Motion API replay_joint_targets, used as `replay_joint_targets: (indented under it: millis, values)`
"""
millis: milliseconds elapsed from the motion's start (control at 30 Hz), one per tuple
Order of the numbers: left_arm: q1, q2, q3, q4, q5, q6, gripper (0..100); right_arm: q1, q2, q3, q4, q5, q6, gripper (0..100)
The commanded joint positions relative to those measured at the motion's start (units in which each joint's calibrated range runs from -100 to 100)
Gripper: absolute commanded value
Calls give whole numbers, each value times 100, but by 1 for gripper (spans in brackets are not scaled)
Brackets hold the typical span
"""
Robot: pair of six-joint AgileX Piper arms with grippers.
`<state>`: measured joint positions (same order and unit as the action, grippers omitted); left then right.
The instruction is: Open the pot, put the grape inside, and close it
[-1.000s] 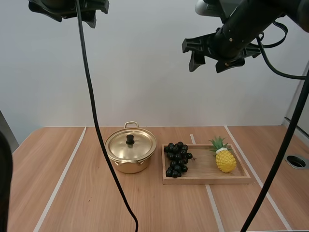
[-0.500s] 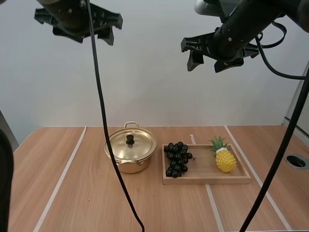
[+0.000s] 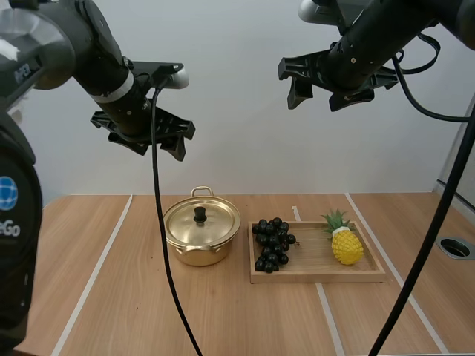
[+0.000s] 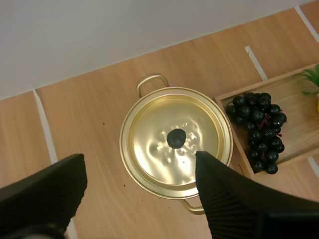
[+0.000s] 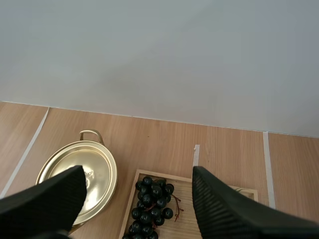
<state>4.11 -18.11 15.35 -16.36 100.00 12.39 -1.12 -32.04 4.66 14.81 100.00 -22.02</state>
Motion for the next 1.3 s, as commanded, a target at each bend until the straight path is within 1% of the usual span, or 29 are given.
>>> replay_joint_targets:
  millis: [0,67,133,300,467,533,633,767,833,900,1000,1100,1267]
  values:
    - [-9,168,45,-324,0,192,100,-20,-85,11,36,0,-43,100]
    - [-9,270,93,-451,0,224,100,-20,-85,11,36,0,-43,100]
    - [-15,373,177,-557,0,424,100,-20,-85,11,36,0,-43,100]
    - [-15,635,414,-584,0,528,100,-20,-85,11,36,0,-43,100]
    - [-15,871,636,-820,0,754,100,-20,-85,11,36,0,-43,100]
    - [-75,922,706,-797,0,754,100,-20,-85,11,36,0,-43,100]
    - [-231,937,761,-767,0,754,100,-20,-72,52,36,0,-44,100]
    - [-448,937,761,-757,-531,745,100,-20,-29,101,-20,0,-67,100]
    - [-508,937,761,-723,-816,695,100,-20,1,101,-75,0,-67,100]
    - [-536,937,761,-608,-1121,596,100,-20,38,106,-118,0,-76,100]
    - [-539,937,761,-376,-1478,527,100,-13,65,247,-258,0,-162,100]
    - [-539,937,761,-119,-1620,450,100,43,103,529,-580,0,-184,100]
    - [-539,937,761,-65,-1740,374,100,187,103,981,-682,0,-184,100]
